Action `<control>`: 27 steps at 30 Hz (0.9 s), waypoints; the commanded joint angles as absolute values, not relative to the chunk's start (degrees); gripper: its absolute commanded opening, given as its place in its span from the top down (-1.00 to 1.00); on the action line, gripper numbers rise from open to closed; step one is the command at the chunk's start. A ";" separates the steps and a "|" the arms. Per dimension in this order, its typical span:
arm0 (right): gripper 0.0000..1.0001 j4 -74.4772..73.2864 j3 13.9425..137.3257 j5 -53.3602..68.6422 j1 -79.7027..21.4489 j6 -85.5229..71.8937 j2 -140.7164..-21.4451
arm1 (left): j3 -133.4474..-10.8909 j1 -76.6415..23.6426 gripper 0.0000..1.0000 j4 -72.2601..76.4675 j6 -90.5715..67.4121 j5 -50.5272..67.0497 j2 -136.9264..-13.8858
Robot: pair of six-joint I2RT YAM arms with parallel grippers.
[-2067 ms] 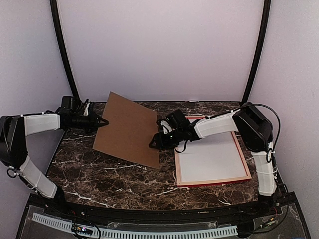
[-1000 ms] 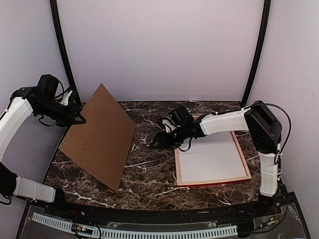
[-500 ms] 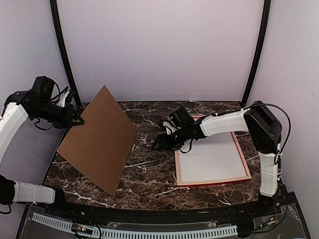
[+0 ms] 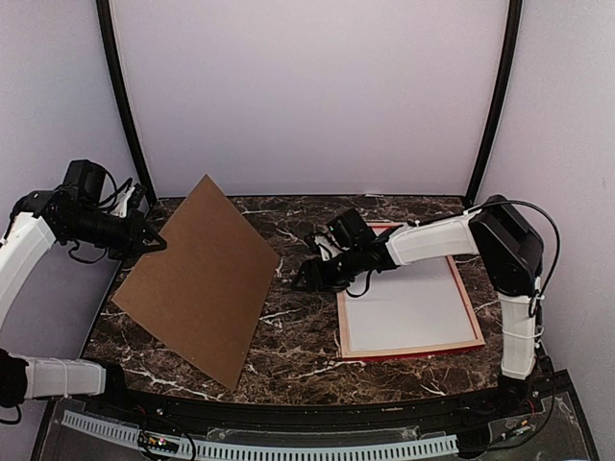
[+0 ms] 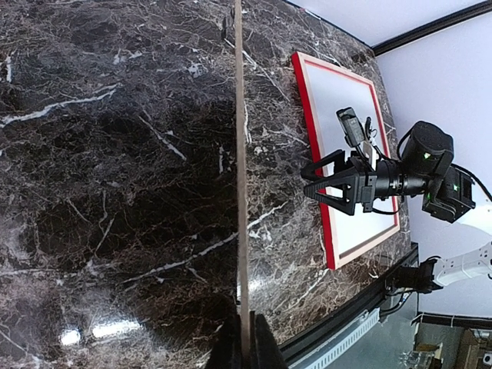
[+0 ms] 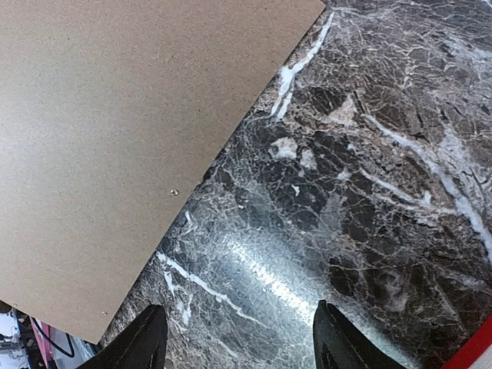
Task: Put the photo into the frame
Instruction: Turn over the backboard.
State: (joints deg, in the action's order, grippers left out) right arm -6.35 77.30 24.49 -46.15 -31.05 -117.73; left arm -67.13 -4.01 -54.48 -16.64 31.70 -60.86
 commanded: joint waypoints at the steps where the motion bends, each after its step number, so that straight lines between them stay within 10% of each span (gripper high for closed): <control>1: -0.32 -1.46 75.95 27.33 -47.52 -33.65 -117.01 | -65.04 -4.16 1.00 -48.97 -19.84 34.26 -57.51; 27: -0.31 8.39 79.97 33.28 -50.68 -41.31 -125.78 | -62.64 -18.87 0.77 -36.60 -31.66 26.88 -57.43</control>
